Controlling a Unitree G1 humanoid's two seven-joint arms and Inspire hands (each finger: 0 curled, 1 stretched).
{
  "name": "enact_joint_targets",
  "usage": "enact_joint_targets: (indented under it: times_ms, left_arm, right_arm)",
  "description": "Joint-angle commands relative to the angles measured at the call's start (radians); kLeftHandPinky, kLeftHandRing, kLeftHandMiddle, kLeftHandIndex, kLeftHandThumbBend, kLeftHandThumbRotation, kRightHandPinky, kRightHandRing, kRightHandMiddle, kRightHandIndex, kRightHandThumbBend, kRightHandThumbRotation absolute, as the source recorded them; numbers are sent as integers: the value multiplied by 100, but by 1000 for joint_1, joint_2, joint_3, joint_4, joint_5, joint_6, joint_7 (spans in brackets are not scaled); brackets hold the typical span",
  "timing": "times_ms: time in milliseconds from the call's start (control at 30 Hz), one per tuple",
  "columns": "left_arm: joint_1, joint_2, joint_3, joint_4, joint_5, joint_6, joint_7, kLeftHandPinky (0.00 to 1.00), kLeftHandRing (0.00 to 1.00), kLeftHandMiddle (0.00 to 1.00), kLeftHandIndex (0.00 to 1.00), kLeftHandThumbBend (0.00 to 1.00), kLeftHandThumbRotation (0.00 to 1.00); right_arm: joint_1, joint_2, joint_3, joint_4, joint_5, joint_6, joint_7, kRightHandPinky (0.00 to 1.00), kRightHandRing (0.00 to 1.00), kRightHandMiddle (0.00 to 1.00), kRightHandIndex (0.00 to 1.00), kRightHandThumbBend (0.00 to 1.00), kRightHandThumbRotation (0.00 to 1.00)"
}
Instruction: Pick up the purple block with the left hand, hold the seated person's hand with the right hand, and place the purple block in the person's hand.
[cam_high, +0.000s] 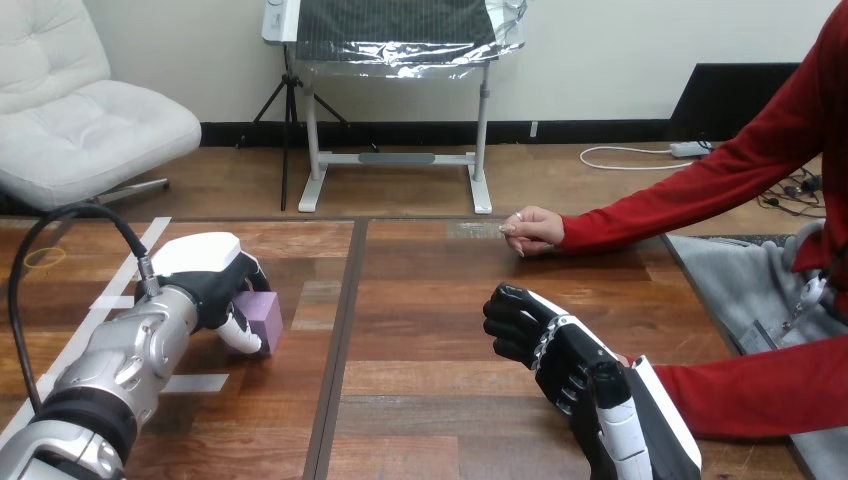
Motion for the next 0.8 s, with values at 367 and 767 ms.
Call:
enact_joint_targets:
  times_ms: [367,767]
  left_arm:
    - [-57,-15,22,11,-33,-45,109,35,44,52,55,63,0]
    - [-52,-13,29,14,-59,-65,139,26,35,43,48,66,0]
  right_arm:
    - [-46,8,-7,-60,12,-9,-4,87,86,85,85,76,100]
    - [-45,8,-9,-60,5,-7,-11,87,86,85,85,78,100]
